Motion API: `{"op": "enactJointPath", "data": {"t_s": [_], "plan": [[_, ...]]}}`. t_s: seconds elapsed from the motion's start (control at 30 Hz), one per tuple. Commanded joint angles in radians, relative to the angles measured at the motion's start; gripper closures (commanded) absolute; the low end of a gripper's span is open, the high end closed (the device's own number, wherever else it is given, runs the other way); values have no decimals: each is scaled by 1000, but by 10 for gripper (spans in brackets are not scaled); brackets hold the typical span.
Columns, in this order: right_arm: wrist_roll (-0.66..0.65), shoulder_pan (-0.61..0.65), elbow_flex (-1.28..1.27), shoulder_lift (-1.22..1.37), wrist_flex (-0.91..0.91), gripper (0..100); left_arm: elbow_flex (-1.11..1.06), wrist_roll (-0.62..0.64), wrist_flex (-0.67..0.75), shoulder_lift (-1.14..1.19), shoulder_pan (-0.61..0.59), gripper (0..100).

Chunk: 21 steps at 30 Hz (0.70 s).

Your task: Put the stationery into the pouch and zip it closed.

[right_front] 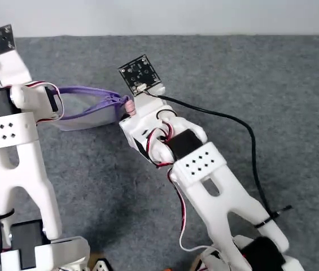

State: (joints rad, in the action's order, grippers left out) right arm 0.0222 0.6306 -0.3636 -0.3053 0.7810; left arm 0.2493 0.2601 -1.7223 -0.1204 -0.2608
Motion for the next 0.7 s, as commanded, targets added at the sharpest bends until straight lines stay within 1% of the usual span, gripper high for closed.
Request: {"op": "enactJointPath", "data": {"t_s": [0.0,0.1,0.17,0.23,0.27,0.33,0.4,0.53,0.67], "plan": [[-15,-13,8,15,-47,790,8,8,6,-14,11,985],[-15,-31,8,12,-41,802,5,8,6,-14,8,985],[-15,-44,8,-7,-39,871,5,8,6,-14,6,985],[-17,-62,8,-38,-39,976,5,8,6,-14,5,985],[-17,-70,8,-56,-39,998,5,8,6,-14,5,985],[-18,-77,8,-96,-36,966,5,8,8,-14,5,985],[-51,-76,5,-133,-36,995,5,8,9,-14,6,985],[-123,-67,-25,-196,-36,991,10,8,12,-15,12,985],[-144,-67,-31,-240,-36,991,59,8,3,-17,12,979]]}}
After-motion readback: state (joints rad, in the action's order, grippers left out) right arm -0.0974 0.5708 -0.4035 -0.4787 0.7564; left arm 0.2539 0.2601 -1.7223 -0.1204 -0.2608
